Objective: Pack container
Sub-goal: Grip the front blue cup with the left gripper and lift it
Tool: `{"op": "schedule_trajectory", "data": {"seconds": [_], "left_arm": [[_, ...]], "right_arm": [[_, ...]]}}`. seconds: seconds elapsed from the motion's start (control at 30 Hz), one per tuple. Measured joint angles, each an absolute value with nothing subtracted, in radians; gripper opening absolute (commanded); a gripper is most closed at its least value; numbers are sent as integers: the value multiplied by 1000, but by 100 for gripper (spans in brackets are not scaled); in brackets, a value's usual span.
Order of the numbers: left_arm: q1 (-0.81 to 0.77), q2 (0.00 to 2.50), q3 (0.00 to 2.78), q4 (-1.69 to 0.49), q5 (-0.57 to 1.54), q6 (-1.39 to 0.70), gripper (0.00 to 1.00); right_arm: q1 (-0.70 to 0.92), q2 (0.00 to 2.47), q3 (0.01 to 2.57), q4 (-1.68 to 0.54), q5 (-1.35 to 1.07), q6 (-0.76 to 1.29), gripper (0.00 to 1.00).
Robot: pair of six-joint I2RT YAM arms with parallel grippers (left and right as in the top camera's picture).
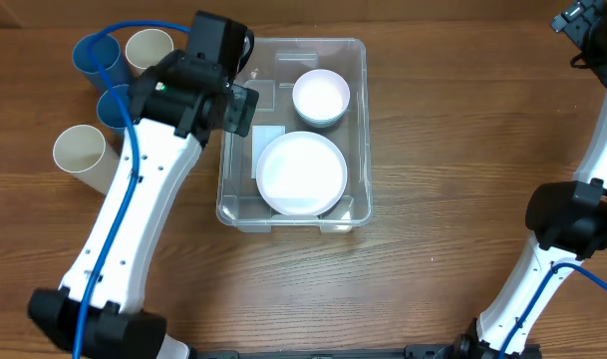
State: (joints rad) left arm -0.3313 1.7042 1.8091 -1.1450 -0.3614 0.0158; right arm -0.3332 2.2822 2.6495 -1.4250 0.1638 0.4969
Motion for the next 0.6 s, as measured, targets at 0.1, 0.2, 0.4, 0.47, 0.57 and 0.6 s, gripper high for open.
{"op": "schedule_trajectory", "data": {"seconds": [0.1,0.2,0.4,0.47,0.57,0.6], "left_arm": [[-332,1762,1809,-1153,-397,-39,94],[-332,1789,1809,-1155,-426,-81,96],[-329,1790,1809,-1162,-482,-179,100],[-320,1790,1809,-1178,-485,-214,100],[-279,1790,1809,-1209,-492,-257,100],[-263,1790,1809,-1219,-492,-264,100]], "right_arm": [[-333,2282,2650,-1425,164,497,100],[-333,2282,2650,-1425,164,497,100],[-333,2282,2650,-1425,164,498,100],[-333,2282,2650,-1424,163,497,100],[-333,2282,2650,-1425,164,497,100],[-333,2282,2650,-1425,164,498,100]]}}
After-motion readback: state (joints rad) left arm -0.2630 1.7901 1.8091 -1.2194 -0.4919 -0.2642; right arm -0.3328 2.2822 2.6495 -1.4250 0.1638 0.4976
